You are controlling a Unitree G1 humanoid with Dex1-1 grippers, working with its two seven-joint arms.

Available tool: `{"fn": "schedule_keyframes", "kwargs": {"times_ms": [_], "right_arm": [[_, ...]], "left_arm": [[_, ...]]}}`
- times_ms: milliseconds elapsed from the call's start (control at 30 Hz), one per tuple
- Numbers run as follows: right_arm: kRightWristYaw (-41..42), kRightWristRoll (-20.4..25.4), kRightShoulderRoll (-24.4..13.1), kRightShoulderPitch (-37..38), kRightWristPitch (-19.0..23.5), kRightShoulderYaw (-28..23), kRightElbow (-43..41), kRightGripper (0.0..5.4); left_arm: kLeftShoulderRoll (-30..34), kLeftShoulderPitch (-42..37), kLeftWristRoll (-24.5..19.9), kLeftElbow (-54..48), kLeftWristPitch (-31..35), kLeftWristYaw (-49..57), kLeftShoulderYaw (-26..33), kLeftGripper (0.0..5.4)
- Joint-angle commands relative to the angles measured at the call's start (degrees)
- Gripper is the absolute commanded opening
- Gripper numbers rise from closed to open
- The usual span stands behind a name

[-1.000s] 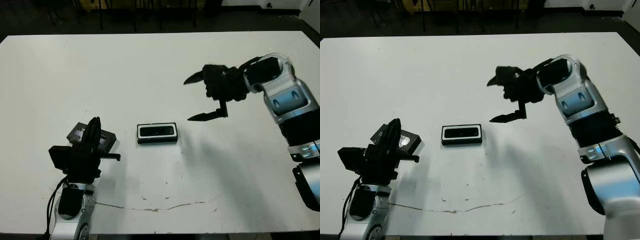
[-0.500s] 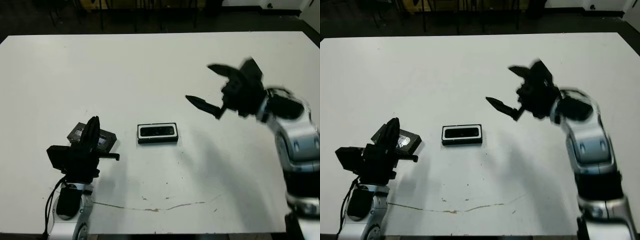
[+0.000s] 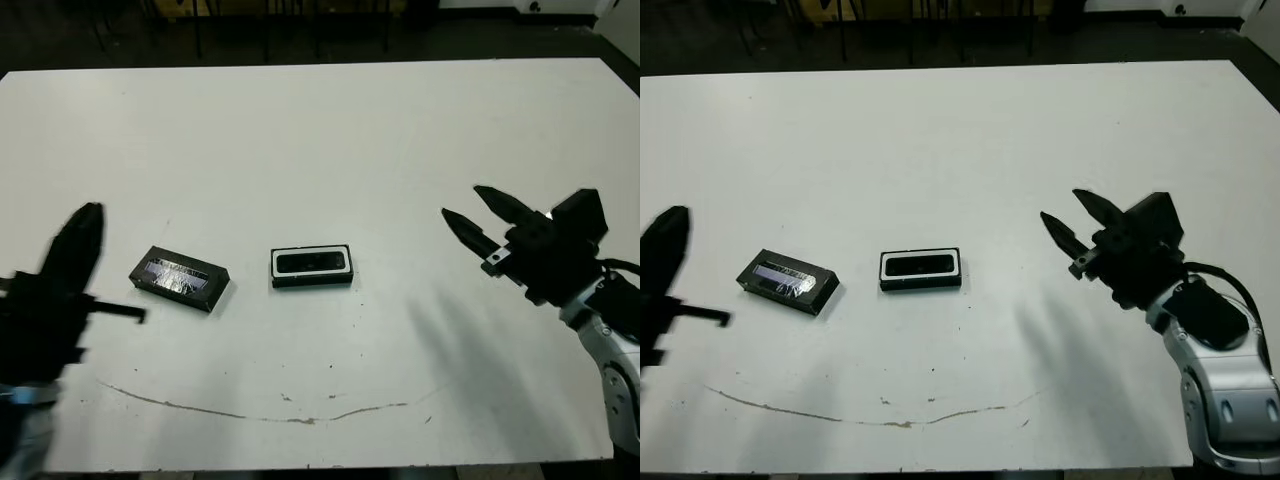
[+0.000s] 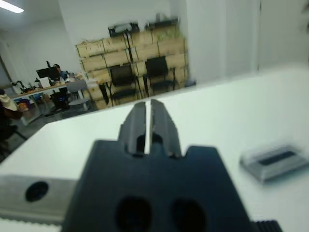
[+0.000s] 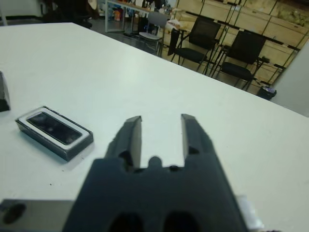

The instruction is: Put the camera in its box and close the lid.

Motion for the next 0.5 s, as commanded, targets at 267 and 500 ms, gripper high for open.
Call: {"fn": "schedule_keyframes", "kwargs": {"times_ms": [267, 500], "right_arm": [[-2.19, 3.39, -1.70, 0.72, 3.09, 0.01, -1.84, 0.02], [-2.93, 4.00, -3.34, -0.40, 4.00, -0.10, -1.86, 0.02]], "left_arm": [[24.56, -2.98, -9.33, 8.80, 25.27, -14.13, 7.23, 0.00], [30.48, -8.65, -8.93, 17.32, 26.99, -20.45, -0.31, 0.00]]}}
